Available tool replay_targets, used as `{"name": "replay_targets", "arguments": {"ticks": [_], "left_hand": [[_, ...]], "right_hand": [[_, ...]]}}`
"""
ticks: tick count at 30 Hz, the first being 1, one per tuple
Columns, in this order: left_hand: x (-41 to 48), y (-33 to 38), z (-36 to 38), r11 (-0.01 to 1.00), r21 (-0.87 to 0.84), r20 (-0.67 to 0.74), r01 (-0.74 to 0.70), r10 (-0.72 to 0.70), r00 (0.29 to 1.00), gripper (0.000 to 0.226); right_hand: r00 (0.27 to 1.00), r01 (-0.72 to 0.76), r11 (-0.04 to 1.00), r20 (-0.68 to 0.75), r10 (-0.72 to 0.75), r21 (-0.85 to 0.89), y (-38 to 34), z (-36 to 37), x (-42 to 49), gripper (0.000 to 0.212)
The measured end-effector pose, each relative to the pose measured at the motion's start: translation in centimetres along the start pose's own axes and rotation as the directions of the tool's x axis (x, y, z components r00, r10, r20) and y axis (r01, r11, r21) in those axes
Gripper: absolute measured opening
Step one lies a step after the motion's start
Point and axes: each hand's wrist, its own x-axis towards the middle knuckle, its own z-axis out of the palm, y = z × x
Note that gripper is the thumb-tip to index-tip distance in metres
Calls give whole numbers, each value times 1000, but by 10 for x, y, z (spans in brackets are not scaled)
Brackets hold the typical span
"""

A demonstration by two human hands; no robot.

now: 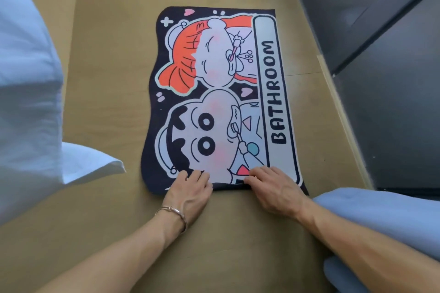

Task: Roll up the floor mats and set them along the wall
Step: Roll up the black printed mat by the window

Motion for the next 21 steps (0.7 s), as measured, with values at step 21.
{"name": "replay_targets", "arguments": {"ticks": [21], "left_hand": [[31, -12, -11, 834, -334, 258, 440, -368, 893, 15]], "right_hand": [[954, -263, 964, 157, 256, 26, 1, -23, 7, 31]]}}
